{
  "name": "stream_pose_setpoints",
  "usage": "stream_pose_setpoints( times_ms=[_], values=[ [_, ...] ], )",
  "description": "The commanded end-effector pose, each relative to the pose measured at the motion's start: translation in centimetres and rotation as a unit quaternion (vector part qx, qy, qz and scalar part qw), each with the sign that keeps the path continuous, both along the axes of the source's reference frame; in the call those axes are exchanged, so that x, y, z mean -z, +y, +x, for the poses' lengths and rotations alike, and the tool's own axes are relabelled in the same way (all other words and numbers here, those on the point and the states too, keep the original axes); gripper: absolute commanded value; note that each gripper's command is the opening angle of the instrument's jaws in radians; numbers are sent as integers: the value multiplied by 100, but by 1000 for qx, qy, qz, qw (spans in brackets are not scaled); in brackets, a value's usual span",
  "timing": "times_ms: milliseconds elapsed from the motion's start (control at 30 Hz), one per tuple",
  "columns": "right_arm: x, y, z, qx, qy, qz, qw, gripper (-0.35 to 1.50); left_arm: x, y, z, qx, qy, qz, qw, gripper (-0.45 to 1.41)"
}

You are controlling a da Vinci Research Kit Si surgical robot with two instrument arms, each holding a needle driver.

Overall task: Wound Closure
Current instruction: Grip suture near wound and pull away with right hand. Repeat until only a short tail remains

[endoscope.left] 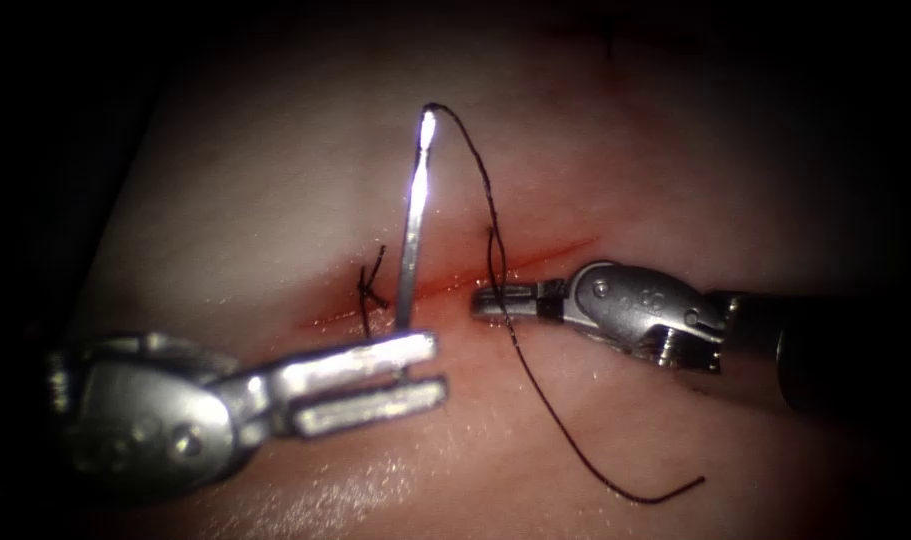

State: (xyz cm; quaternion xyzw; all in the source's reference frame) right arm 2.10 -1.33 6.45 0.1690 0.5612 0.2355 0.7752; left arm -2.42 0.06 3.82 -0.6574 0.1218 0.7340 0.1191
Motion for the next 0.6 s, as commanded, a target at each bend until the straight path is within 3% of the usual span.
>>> stream_pose_setpoints(
  times_ms=[33,300,600],
  values=[
    [-6,-1,-2,5,0,5,1000,-35,-5,2,-6,0,0,-1,1000,-45],
    [11,-23,-34,13,5,31,999,-35,-13,-8,-21,-6,9,1,1000,-45],
    [72,-61,-64,47,8,43,998,-35,-32,-34,-30,-19,19,2,1000,-45]
  ],
)
